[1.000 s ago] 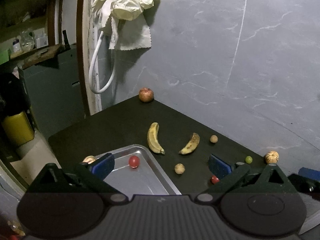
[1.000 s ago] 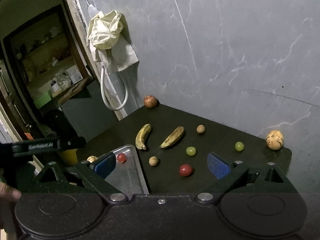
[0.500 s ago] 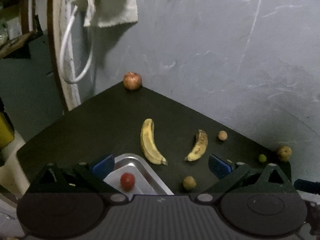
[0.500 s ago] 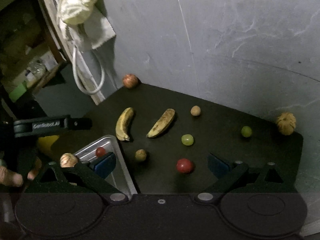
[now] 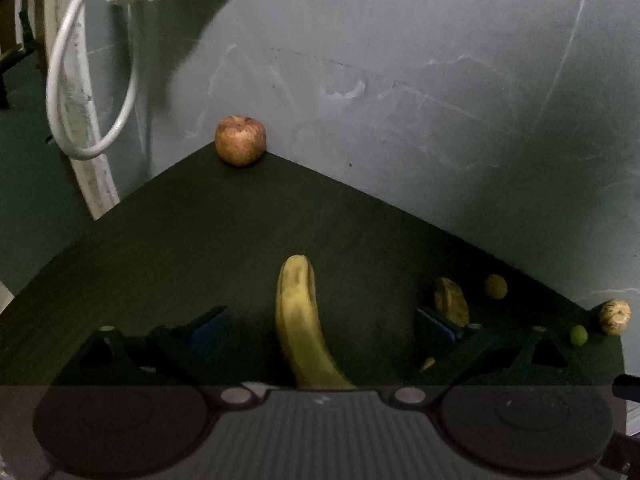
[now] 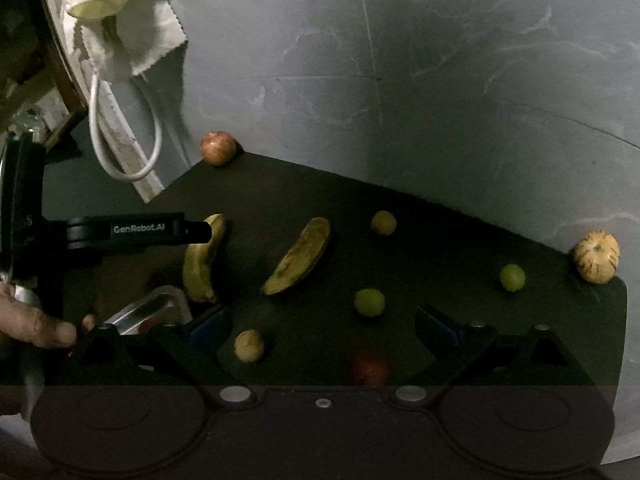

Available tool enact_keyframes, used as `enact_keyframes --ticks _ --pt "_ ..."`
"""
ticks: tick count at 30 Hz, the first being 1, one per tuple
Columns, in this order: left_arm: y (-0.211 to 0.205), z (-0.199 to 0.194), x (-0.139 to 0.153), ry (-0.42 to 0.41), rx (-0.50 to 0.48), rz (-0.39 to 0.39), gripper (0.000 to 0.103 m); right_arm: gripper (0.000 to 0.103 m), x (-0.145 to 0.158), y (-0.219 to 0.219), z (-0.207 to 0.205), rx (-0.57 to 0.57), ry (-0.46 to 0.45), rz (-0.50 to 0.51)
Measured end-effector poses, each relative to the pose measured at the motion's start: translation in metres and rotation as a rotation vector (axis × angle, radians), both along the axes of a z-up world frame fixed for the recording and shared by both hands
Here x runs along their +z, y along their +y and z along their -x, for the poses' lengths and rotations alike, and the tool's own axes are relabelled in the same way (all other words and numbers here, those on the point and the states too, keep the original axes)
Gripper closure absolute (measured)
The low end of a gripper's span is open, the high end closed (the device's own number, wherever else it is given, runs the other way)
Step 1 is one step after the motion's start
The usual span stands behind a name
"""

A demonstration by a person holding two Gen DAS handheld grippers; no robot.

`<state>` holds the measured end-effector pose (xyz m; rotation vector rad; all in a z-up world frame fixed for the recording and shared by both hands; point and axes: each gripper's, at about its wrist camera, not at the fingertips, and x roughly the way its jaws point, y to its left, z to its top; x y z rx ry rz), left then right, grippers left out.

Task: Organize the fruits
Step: 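Grasp the yellow banana with the left tool while the right tool grasps the green grape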

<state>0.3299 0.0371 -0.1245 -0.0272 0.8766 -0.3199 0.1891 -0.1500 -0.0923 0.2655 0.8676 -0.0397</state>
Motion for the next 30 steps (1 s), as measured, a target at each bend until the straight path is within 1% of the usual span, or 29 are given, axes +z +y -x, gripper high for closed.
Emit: enact_keyframes --ticks 3,4,6,8,11,14,17,21,28,30 --pt "-0.004 -0.008 -0.009 0.019 -0.009 -0.011 0.01 0.007 -0.009 -0.003 -0.012 -0.028 0.01 0.031" --pt "-0.004 -0.01 -0.011 0.026 -0.012 -0.01 0.013 0.009 -0.012 -0.005 -0.017 -0.038 0.014 0.037" --pt "-0.004 -0.013 -0.016 0.039 -0.018 -0.012 0.018 0.014 -0.02 -0.008 -0.026 -0.046 0.023 0.062" --pt "-0.005 -0.016 -0.021 0.053 -0.021 -0.015 0.022 0.023 -0.028 -0.009 -0.033 -0.044 0.043 0.096" --pt "-0.006 -0.019 -0.026 0.067 -0.025 -0.029 0.026 0.029 -0.04 -0.012 -0.041 -0.033 0.068 0.116" --pt "-0.007 -0.021 -0.032 0.08 -0.029 -0.037 0.027 0.031 -0.047 -0.012 -0.045 -0.019 0.084 0.123" --pt "-0.007 -0.024 -0.035 0.095 -0.03 -0.043 0.032 0.034 -0.053 -0.009 -0.05 -0.004 0.094 0.129" --pt "-0.009 -0.026 -0.036 0.103 -0.035 -0.05 0.044 0.039 -0.06 -0.005 -0.055 0.015 0.107 0.141" --pt "-0.007 -0.027 -0.039 0.114 -0.023 -0.069 0.057 0.046 -0.066 -0.004 -0.059 0.019 0.125 0.149" --pt "-0.007 -0.027 -0.04 0.109 -0.024 -0.078 0.059 0.047 -0.067 -0.003 -0.061 0.02 0.131 0.153"
